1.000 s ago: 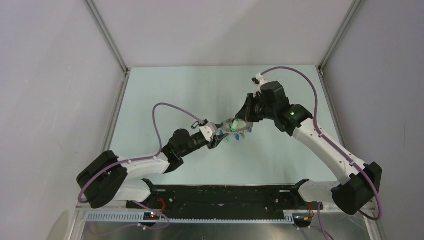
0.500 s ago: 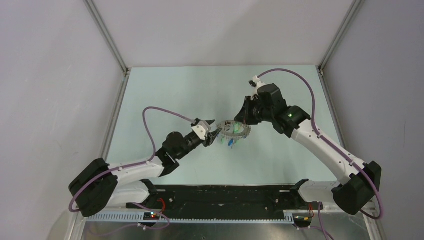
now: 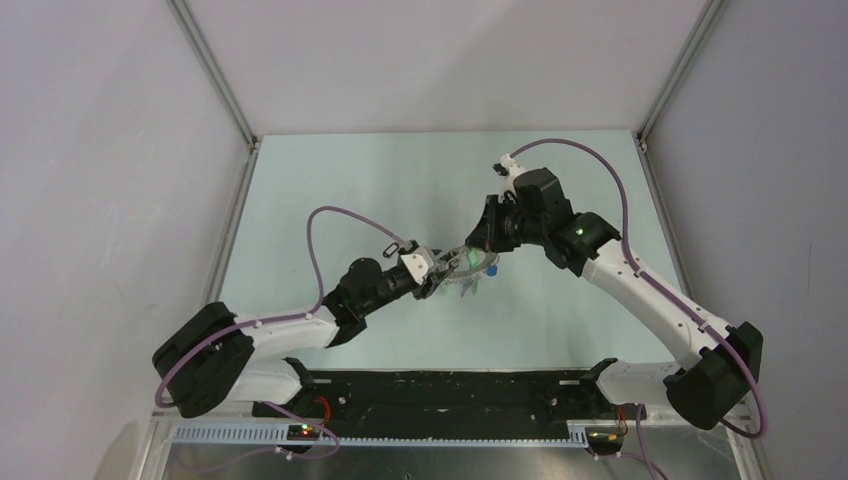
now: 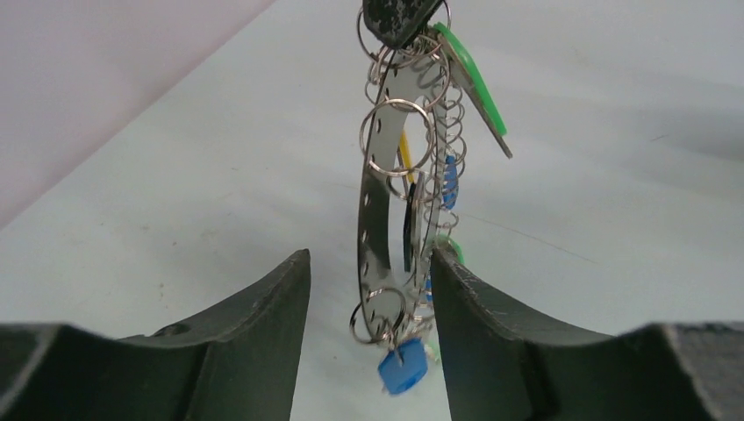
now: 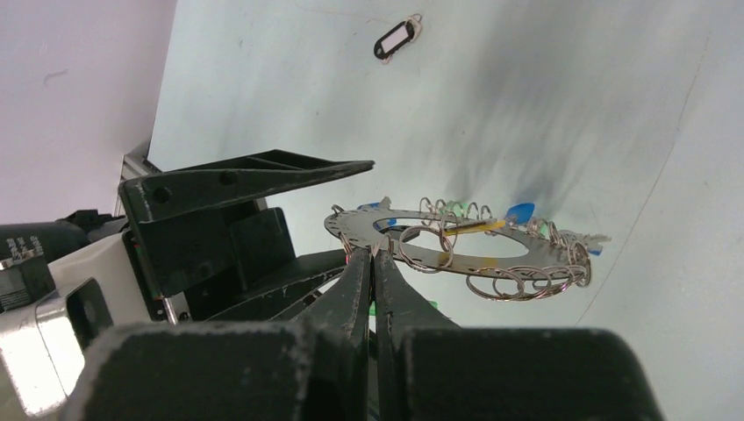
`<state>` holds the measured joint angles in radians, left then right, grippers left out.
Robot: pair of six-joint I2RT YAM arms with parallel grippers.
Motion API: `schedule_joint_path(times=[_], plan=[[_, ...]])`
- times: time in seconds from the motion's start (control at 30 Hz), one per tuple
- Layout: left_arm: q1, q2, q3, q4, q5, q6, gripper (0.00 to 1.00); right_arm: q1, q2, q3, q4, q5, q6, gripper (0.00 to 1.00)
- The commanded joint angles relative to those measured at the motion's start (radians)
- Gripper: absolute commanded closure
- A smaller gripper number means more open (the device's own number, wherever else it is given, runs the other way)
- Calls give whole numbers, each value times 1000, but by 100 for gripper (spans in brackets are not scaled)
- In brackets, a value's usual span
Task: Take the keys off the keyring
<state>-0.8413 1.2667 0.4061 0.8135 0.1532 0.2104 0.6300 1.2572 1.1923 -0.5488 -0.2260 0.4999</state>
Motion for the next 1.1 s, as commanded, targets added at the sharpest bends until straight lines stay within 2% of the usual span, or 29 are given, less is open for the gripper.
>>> schedule_joint_path(times=[0.0, 0.03, 0.07, 0.13, 0.2, 0.23, 0.27, 0.3, 0.33, 0.4, 0.53, 0.57, 0.63, 0.7, 0.83, 0.9, 1.0, 1.07], plan=[[-2, 23, 59, 12, 45, 13, 55, 20, -33, 15, 62, -50, -26, 100], [-2, 26, 60, 9, 46, 16, 61, 25, -35, 15, 61, -59, -31, 100], [-1, 29, 61, 8, 53, 28, 76, 28, -36, 15, 60, -60, -44, 100], [-1, 29, 57, 5, 66, 57, 97, 41, -46, 15, 46, -42, -77, 100], [-2, 23, 51, 4, 64, 73, 100, 50, -56, 15, 21, 1, -116, 100], [-1, 19, 47, 4, 64, 87, 100, 53, -59, 15, 10, 16, -131, 95], [-2, 13, 39, 4, 67, 96, 100, 53, -66, 13, -4, 44, -168, 77], [-1, 10, 34, 4, 68, 117, 100, 53, -69, 8, -8, 58, -195, 66], [-2, 2, 26, 4, 70, 126, 100, 53, -81, 4, -12, 93, -243, 47], [-1, -8, 16, 4, 76, 158, 100, 48, -103, -2, -9, 146, -312, 32], [-3, -32, -12, 4, 85, 234, 100, 40, -173, -43, 78, 150, -463, 28], [-3, -42, -20, 4, 79, 258, 100, 40, -189, -73, 96, 137, -544, 27], [-4, -57, -35, 4, 78, 306, 100, 41, -236, -138, 148, 52, -691, 24], [-6, -76, -51, 4, 86, 368, 100, 41, -291, -198, 179, -60, -846, 30], [-9, -145, -77, -1, 73, 444, 100, 41, -332, -259, 246, -220, -997, 33], [-8, -186, -78, -21, 71, 460, 100, 50, -328, -261, 232, -283, -1092, 28], [-11, -233, -76, -53, 117, 487, 100, 144, -315, -262, 211, -216, -1241, 26], [-14, -248, -72, -63, 136, 484, 100, 204, -300, -262, 216, -165, -1284, 27]])
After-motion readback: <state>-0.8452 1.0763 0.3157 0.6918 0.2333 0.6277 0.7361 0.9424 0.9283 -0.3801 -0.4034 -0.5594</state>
